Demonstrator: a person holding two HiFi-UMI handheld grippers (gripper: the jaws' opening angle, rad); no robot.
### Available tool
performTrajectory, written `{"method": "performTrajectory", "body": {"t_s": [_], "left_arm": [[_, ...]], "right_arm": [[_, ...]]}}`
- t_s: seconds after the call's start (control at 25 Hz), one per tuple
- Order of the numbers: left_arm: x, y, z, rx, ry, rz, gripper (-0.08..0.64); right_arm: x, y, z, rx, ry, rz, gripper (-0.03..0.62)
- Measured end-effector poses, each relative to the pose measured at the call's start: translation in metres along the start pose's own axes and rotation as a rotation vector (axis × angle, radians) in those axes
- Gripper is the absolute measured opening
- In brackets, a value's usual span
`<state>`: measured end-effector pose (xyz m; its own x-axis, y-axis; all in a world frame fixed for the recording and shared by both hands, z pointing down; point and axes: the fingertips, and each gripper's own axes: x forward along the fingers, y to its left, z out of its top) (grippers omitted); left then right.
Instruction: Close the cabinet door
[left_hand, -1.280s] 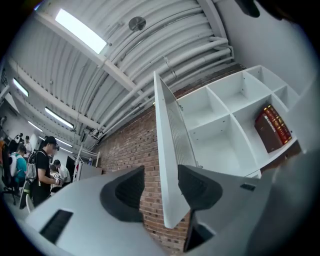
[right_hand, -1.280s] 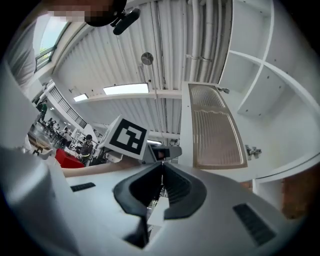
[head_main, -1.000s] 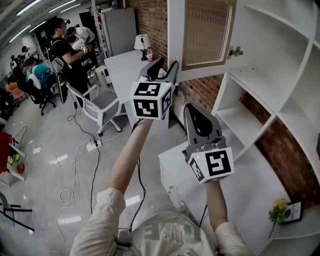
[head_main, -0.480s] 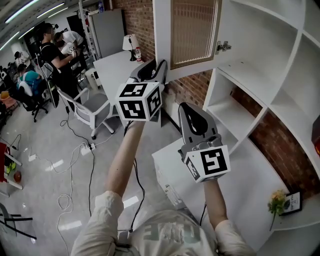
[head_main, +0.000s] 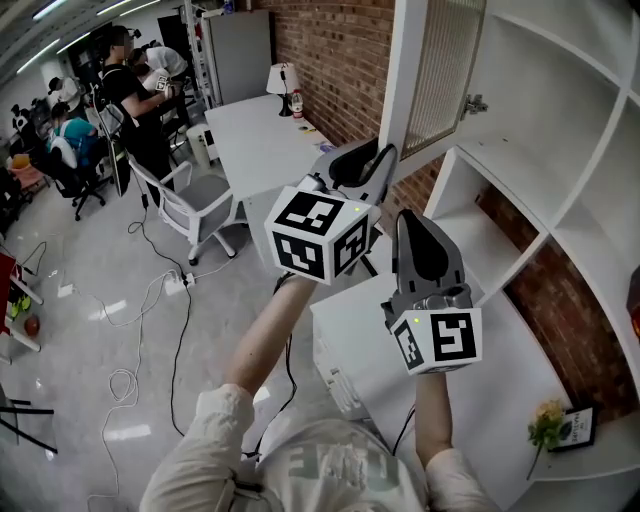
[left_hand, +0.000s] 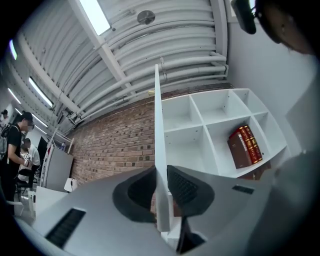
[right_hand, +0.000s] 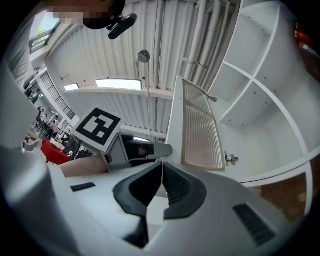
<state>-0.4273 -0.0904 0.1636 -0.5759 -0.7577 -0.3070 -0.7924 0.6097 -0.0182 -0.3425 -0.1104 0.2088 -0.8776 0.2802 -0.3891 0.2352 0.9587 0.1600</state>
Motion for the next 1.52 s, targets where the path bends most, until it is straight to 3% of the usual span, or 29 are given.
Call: {"method": "performTrajectory", "body": {"t_s": [0.2, 0.4, 0.52, 0.68, 1.2, 1.52], "left_arm": [[-0.001, -0.009, -0.003, -0.038, -0.004, -0.05, 0.08], [-0.005, -0.029, 0.002, -0.04, 0.007, -0.169, 0.08], [-0.005, -0.044, 0.003, -0.017, 0.0, -0.206, 0.083], [-0.003, -0.062, 0.002, -0.046, -0.012, -0.264, 0.086], [0.009, -0.118, 0.0, -0.065, -0.066, -0.388, 0.106], [0.053, -0.183, -0.014, -0.145, 0.009, -0.563, 0.094]], "right_arm": [[-0.005, -0.016, 0.002, -0.004, -0.005, -0.043, 0.018], [-0.012, -0.024, 0.008, 0.01, -0.013, -0.074, 0.018], [-0.015, -0.026, 0.007, 0.016, -0.012, -0.083, 0.018], [-0.022, -0.033, 0.007, 0.017, -0.008, -0.106, 0.018], [-0.065, -0.062, 0.011, -0.041, 0.018, -0.243, 0.018], [-0.093, -0.084, 0.025, -0.095, 0.029, -0.348, 0.018]]}}
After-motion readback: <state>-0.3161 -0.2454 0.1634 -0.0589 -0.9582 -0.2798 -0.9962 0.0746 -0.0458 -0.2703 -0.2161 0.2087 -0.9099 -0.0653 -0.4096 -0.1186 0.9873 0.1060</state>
